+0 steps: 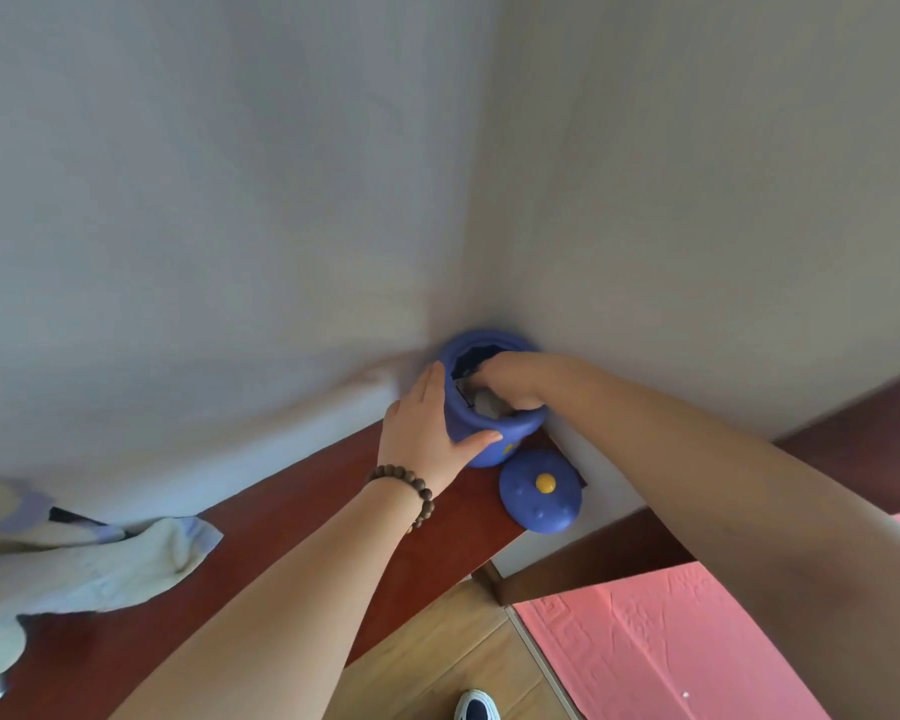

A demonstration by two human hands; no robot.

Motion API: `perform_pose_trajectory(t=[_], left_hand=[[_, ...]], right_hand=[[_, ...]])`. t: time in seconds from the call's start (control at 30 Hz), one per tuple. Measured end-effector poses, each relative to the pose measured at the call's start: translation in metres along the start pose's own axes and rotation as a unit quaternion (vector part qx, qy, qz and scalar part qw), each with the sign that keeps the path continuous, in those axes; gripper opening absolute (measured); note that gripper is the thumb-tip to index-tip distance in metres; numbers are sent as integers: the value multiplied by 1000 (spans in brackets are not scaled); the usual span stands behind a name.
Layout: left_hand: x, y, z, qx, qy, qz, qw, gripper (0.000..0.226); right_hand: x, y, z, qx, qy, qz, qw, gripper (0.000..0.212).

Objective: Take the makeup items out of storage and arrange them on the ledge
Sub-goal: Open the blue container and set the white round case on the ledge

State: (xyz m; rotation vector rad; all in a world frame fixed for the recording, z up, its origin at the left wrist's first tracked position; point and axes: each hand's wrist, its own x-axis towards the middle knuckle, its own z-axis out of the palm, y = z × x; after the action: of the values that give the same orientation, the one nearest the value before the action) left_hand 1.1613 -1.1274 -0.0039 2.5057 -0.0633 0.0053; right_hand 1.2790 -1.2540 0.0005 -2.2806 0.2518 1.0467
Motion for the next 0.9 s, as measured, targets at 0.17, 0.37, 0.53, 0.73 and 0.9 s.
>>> perform_pose_trajectory(t=[0.17,0.37,0.53,0.73,0.9], left_hand=[[0,-1,2,-1,-3,-4,1000,100],[0,-1,3,-5,-3,-4,1000,101],[0,-1,2,-10,-1,-3,1000,101],[1,6,-7,-24,-2,-9,1000,91],[-9,5,-22,16,15,10,1000,87]], right_hand=[[1,2,-1,6,-8,7,1000,33],[-11,4,-9,1,29,-73,997,25],[-44,9,-30,-312,69,-231,919,27],[-71,31,-39,-178,213,-329,903,31],[-106,36,-26,9,242,-379,893,29]])
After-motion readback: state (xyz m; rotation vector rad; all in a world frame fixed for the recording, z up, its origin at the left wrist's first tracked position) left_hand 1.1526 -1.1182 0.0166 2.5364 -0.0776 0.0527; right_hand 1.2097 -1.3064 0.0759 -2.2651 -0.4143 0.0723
